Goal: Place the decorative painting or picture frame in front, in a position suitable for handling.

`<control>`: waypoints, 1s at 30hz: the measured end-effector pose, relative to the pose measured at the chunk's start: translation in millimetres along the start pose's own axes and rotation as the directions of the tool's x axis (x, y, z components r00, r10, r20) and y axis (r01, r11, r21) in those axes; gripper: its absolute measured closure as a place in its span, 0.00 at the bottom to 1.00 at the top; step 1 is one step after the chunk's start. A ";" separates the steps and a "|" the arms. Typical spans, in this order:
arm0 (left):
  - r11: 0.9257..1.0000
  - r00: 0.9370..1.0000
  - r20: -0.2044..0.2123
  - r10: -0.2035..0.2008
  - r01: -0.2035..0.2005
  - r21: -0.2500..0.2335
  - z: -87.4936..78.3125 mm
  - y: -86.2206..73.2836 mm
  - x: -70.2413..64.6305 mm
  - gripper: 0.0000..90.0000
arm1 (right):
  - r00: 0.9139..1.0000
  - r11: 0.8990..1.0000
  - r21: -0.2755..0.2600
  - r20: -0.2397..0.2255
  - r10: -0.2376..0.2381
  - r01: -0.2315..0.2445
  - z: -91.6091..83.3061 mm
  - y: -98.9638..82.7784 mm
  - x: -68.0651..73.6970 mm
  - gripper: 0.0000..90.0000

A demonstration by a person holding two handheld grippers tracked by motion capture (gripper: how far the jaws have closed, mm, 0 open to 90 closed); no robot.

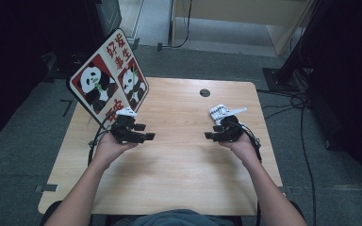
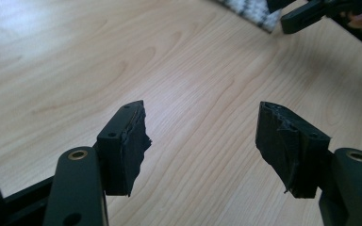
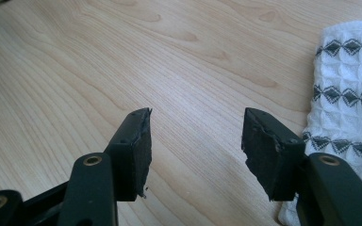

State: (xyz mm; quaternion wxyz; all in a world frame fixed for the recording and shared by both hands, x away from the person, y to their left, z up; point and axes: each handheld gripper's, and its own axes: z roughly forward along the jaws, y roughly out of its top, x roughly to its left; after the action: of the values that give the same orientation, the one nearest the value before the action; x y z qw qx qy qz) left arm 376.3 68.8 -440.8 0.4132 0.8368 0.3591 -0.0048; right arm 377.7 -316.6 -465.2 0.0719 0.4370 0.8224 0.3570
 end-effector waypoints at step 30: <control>1.000 1.000 -0.001 -0.018 0.018 0.006 -4.7 -3.1 3.2 0.39 | 0.999 0.999 -0.051 -0.043 0.010 -0.013 -3.8 4.9 -1.3 0.48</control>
State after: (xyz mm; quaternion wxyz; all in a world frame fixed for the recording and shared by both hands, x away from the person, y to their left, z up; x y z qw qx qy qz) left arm 375.4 75.3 -440.9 0.4106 0.8348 0.3667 -0.0089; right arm 380.1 -317.8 -459.5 0.0636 0.4321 0.8118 0.3876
